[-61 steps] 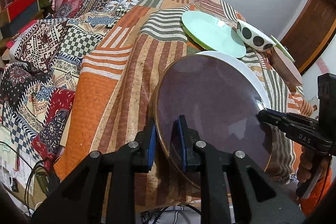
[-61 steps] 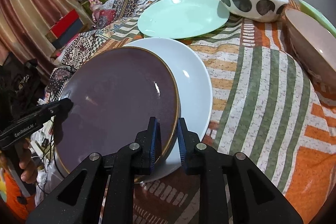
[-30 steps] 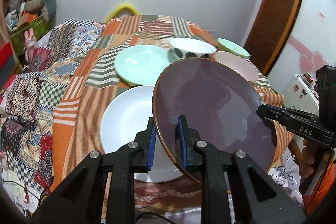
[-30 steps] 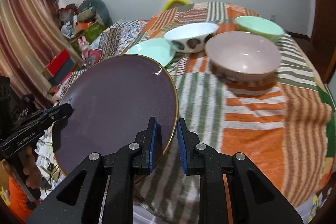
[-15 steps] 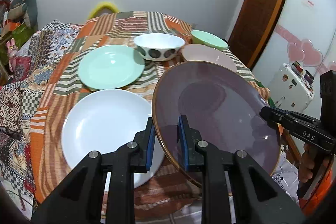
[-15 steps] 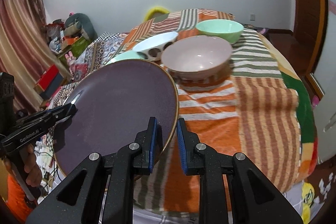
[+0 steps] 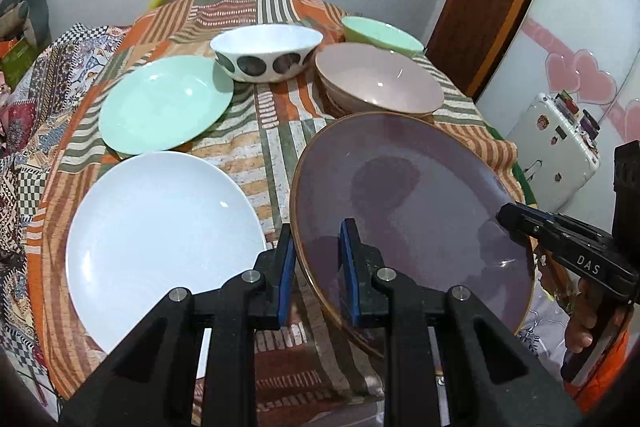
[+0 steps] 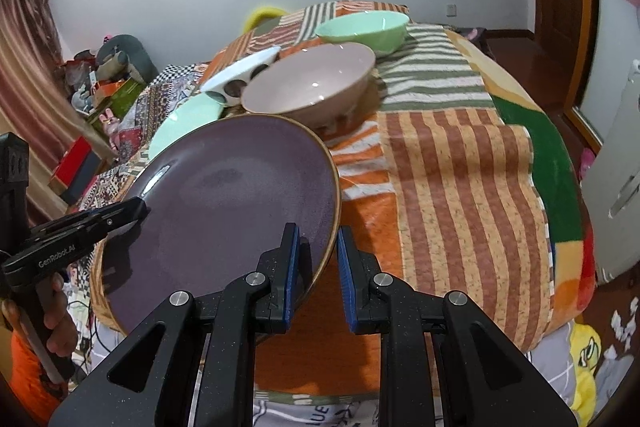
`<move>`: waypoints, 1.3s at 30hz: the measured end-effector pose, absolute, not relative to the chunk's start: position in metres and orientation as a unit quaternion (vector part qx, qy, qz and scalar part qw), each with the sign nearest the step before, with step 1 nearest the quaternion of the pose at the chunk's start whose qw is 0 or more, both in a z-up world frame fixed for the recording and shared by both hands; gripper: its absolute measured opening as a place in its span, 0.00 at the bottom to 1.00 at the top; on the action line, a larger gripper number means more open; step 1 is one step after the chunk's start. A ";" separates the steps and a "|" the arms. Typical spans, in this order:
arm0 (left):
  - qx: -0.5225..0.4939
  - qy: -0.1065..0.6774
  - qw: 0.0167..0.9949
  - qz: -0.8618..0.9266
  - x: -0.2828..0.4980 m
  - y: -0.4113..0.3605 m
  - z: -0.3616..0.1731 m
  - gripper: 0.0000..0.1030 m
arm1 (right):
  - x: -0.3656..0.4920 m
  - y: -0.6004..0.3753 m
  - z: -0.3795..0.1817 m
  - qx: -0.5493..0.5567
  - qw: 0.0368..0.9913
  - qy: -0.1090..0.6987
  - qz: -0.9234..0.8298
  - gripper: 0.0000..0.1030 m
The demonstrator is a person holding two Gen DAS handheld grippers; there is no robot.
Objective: Organize plates and bowls
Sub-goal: 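Lower the purple plate beside the pink bowl and open both tools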
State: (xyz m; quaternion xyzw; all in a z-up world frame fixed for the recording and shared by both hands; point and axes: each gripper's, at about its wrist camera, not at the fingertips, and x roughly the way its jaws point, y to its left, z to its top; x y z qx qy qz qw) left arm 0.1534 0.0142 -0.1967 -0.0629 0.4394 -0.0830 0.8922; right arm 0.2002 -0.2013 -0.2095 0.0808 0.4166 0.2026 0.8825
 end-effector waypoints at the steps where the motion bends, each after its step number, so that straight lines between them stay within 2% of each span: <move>1: -0.064 0.442 0.891 -0.082 0.155 0.013 -0.199 0.21 | 0.202 -0.202 -0.213 0.083 0.881 0.419 0.201 0.18; 17: -0.066 0.496 0.863 -0.063 0.183 0.015 -0.244 0.22 | 0.221 -0.199 -0.246 0.086 0.866 0.453 0.196 0.18; 25: -0.071 0.503 0.859 -0.065 0.183 0.015 -0.248 0.23 | 0.221 -0.199 -0.249 0.078 0.864 0.457 0.198 0.18; 36: -0.049 0.459 0.884 -0.071 0.161 0.012 -0.211 0.23 | 0.212 -0.205 -0.227 0.071 0.874 0.440 0.195 0.18; 39: -0.036 0.437 0.896 -0.076 0.151 0.005 -0.194 0.26 | 0.203 -0.206 -0.214 0.066 0.880 0.428 0.195 0.18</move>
